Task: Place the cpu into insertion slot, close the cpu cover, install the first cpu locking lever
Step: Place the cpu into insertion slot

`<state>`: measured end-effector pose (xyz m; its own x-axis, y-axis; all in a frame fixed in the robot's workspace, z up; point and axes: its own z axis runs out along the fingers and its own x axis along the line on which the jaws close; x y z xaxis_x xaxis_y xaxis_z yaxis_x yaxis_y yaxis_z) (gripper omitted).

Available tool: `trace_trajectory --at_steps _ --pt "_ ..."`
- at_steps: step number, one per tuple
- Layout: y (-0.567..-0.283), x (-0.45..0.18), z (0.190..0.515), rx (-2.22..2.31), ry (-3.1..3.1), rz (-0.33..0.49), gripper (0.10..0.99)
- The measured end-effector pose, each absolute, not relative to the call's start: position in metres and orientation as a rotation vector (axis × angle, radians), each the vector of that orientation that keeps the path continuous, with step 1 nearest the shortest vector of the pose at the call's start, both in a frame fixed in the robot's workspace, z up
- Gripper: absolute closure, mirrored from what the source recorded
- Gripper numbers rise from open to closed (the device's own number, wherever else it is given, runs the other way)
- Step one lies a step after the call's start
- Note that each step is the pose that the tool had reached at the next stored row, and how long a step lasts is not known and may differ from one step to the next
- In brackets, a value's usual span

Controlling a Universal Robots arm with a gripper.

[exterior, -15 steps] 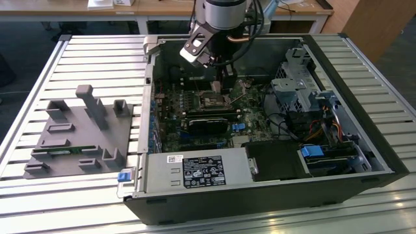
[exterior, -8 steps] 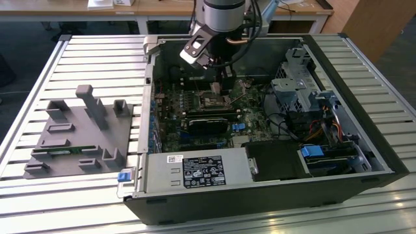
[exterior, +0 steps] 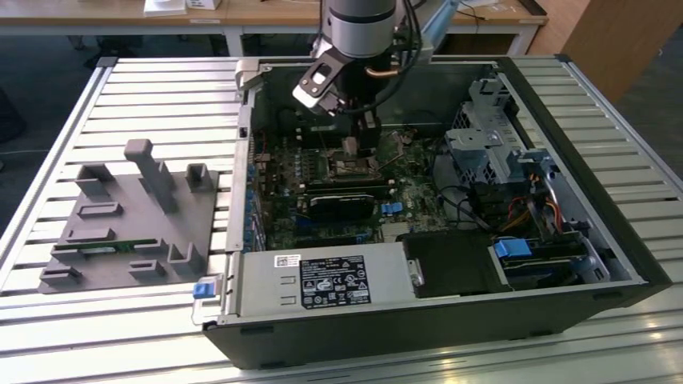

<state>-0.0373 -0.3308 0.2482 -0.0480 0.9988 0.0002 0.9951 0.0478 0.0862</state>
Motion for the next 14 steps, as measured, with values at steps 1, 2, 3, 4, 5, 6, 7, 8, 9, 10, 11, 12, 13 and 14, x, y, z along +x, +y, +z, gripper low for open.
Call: trace_trajectory --at_steps 1,2,3,4,5,6,7,8,9,10,11,12,13,14 --pt "-0.33 -0.038 0.246 2.125 2.23 0.096 0.561" --pt "-0.329 -0.04 0.245 2.125 2.229 0.095 0.561" --pt "-0.329 -0.041 0.243 2.124 2.23 0.094 0.561" --pt "-0.328 -0.041 0.241 2.123 2.23 0.094 0.561" --pt "-0.327 -0.042 0.239 2.122 2.231 0.093 0.561" --pt "-0.326 -0.042 0.237 2.121 2.231 0.093 0.561" --pt "-0.325 -0.042 0.236 2.12 2.232 0.092 0.561" --pt "-0.325 -0.042 0.234 2.118 2.234 0.092 0.561" --pt "-0.325 -0.042 0.232 2.115 2.236 0.092 0.561" --pt "-0.324 -0.042 0.231 2.112 2.238 0.091 0.561" --pt "-0.324 -0.042 0.229 2.11 2.239 0.09 0.561" --pt "-0.324 -0.042 0.227 2.11 2.239 0.09 0.561" --pt "-0.324 -0.043 0.225 2.11 2.239 0.089 0.561" --pt "-0.324 -0.044 0.223 2.109 2.239 0.088 0.561"
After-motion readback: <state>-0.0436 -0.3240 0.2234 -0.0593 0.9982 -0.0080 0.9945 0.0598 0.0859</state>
